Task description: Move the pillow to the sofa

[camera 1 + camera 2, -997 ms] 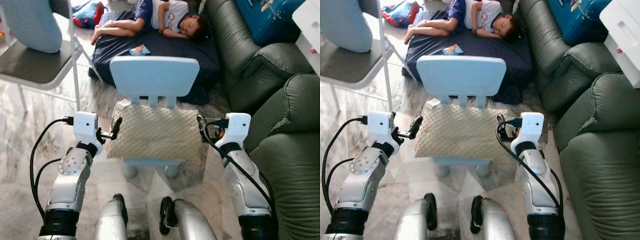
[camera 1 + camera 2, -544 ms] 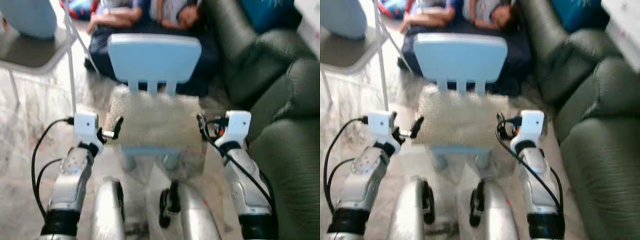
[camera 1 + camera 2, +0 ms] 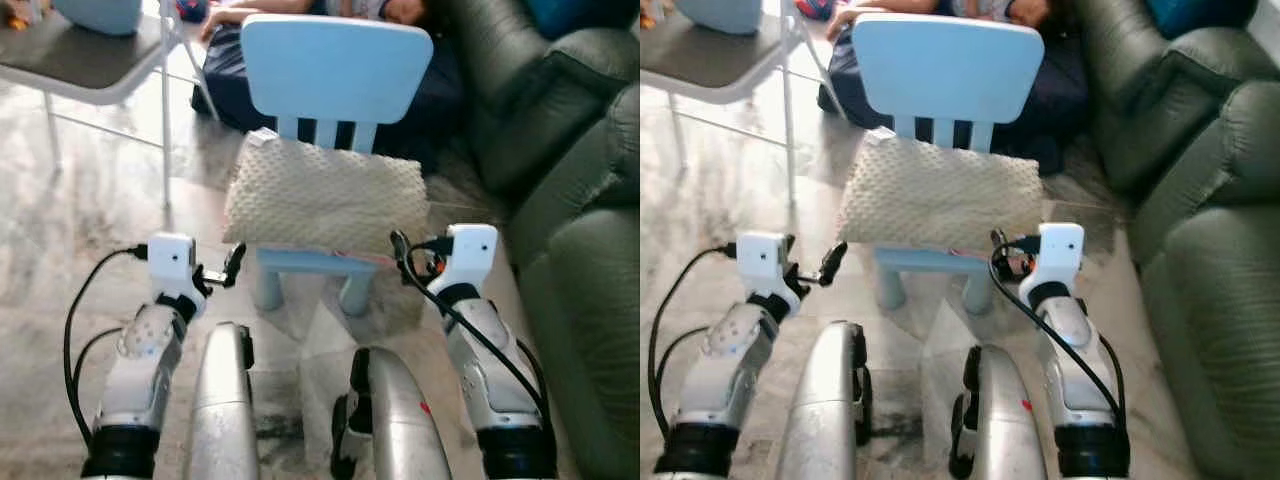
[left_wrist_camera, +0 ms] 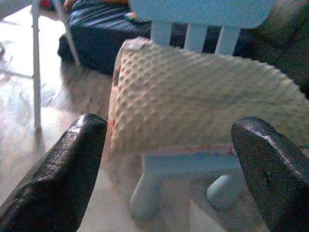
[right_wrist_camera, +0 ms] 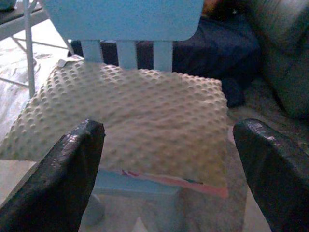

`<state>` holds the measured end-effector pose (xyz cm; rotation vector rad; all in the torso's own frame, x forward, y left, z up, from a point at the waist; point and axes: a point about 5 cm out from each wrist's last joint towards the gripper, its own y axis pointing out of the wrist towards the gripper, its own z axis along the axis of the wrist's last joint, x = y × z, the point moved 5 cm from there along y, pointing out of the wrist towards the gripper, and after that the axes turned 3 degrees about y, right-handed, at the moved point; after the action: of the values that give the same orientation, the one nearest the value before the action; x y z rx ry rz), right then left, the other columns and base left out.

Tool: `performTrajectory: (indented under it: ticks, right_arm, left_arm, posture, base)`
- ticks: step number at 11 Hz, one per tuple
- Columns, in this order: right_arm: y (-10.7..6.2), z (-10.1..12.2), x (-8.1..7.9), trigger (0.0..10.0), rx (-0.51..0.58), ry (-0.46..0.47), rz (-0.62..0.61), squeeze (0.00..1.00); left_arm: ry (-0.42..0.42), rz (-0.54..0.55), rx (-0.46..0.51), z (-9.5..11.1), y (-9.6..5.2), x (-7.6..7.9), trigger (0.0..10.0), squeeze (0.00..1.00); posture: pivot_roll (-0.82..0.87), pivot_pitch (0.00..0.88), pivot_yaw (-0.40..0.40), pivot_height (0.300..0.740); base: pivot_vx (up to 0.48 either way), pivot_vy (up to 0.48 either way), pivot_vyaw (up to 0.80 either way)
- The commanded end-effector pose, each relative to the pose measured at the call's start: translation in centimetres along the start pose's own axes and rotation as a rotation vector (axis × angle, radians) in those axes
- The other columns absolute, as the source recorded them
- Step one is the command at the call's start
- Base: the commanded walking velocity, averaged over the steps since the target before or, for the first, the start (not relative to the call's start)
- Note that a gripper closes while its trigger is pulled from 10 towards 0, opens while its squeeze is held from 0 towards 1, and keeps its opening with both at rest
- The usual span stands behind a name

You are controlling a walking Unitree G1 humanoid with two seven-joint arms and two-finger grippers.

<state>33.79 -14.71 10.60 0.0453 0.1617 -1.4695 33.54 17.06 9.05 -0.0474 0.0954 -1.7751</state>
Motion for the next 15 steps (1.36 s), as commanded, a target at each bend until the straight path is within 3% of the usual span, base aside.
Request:
performTrajectory:
  ticks: [1, 3, 11, 14, 15]
  right_arm:
    - [-0.2, -0.1, 0.3, 10.0, -0.003, -0.003, -0.006, 0.0]
    - [-0.1, -0.1, 0.3, 10.0, -0.003, -0.005, -0.004, 0.0]
    - [0.5, 0.0, 0.4, 10.0, -0.007, -0.009, -0.001, 0.0]
    - [0.6, 0.0, 0.4, 10.0, -0.011, -0.012, 0.006, 0.0]
    - [0.6, -0.1, 0.7, 10.0, -0.012, -0.01, 0.003, 0.0]
  left_arm:
    - [0.011, -0.005, 0.024, 0.6, 0.1, 0.2, 10.0, 0.0]
    - [0.004, -0.005, 0.032, 0.8, 0.1, 0.3, 10.0, 0.0]
    - [-0.002, -0.005, 0.031, 0.6, 0.3, 0.6, 10.0, 0.0]
    - [0.009, 0.043, 0.029, 0.5, 0.2, -0.1, 10.0, 0.0]
    - [0.048, 0.065, 0.026, 0.4, 0.2, -0.6, 10.0, 0.0]
  posture:
    - [-0.03, 0.296, -0.079, 0.62]
    - [-0.03, 0.296, -0.079, 0.62]
    - [-0.03, 0.289, -0.081, 0.62]
    - [-0.02, 0.289, -0.086, 0.62]
    - [-0.02, 0.303, -0.086, 0.62]
  base:
    - [0.0, 0.0, 0.0]
    - [0.133, 0.0, 0.0]
    - [0.425, 0.0, 0.0]
    - [0.0, 0.0, 0.0]
    - [0.0, 0.0, 0.0]
